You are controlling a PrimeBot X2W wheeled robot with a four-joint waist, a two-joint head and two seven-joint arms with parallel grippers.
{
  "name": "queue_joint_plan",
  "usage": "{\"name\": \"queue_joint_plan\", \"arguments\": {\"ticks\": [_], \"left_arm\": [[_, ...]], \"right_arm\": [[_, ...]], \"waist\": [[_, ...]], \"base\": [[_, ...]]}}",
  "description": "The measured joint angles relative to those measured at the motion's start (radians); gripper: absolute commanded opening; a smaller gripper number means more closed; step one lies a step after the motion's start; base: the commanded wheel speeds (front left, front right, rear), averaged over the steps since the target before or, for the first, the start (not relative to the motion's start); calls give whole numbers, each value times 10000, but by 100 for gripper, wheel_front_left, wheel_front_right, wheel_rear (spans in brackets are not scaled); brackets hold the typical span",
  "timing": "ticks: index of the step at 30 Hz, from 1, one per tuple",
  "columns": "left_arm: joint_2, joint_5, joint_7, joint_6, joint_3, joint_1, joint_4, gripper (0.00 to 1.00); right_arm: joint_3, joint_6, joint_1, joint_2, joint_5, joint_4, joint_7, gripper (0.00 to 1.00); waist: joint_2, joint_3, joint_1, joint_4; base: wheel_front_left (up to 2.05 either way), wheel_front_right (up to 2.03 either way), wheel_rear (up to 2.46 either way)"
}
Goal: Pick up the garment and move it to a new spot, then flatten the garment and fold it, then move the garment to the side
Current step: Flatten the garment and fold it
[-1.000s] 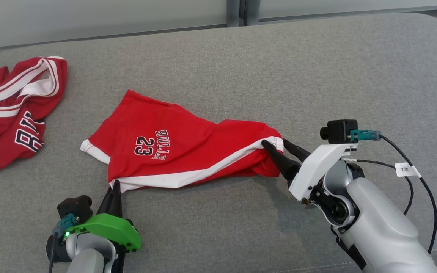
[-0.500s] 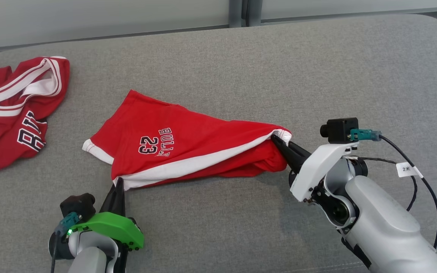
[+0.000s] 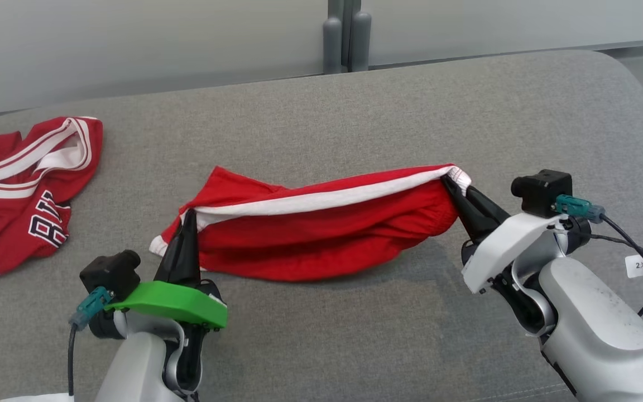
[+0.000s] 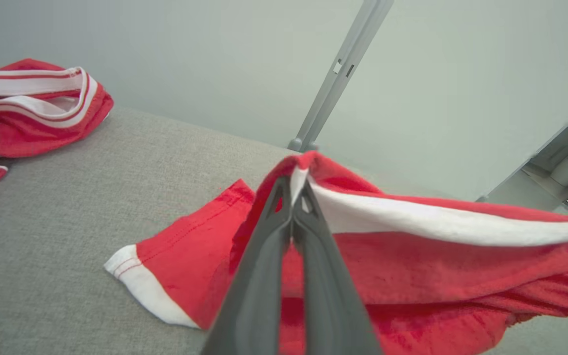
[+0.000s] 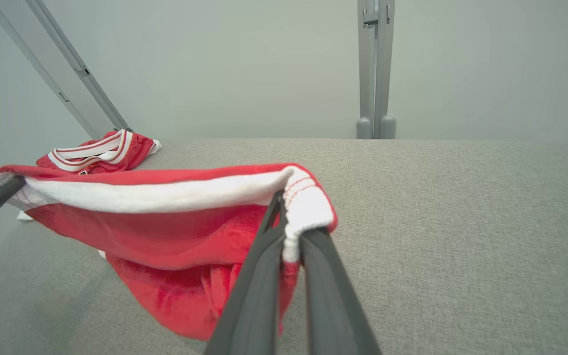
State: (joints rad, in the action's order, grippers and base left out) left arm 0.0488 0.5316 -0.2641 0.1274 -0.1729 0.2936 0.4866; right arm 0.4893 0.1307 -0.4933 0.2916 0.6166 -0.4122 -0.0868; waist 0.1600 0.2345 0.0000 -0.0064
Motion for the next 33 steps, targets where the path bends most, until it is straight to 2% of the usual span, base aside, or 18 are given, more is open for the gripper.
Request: {"name": "queue_joint_plan", "arguments": {"ticks": [6,12,18,19,25,33], "left_arm": [[4,489,0,2,-579,5,-1233,0],[-2,836,104,-71,-849,43,-2650,0],[117,995,522,-453,-610,19,-4527,0],[253,997,658,-610,-531,-26,-5223,0],[545,970,1147,-1074,-309,-311,-7352,0],[872,677,1852,-1505,-314,-332,-9208,0]], "right_arm": [[-558,0,493,82,-481,988,-192,0],[-1248,0,973,334,-1051,2476,56,0],[-1987,0,1603,508,-1292,4288,660,0],[-2245,0,1831,600,-1367,4968,913,0],[-3066,0,2383,715,-1528,6897,1615,0],[-3615,0,2725,702,-1632,8391,2452,0]], "waist": [[2,-528,0,-148],[3,-1001,0,-358],[3,-1318,0,-598],[3,-1389,0,-676],[2,-1496,0,-878],[2,-1450,0,-968]], "base": [[0,0,0],[0,0,0],[0,0,0],[0,0,0],[0,0,0],[0,0,0]]}}
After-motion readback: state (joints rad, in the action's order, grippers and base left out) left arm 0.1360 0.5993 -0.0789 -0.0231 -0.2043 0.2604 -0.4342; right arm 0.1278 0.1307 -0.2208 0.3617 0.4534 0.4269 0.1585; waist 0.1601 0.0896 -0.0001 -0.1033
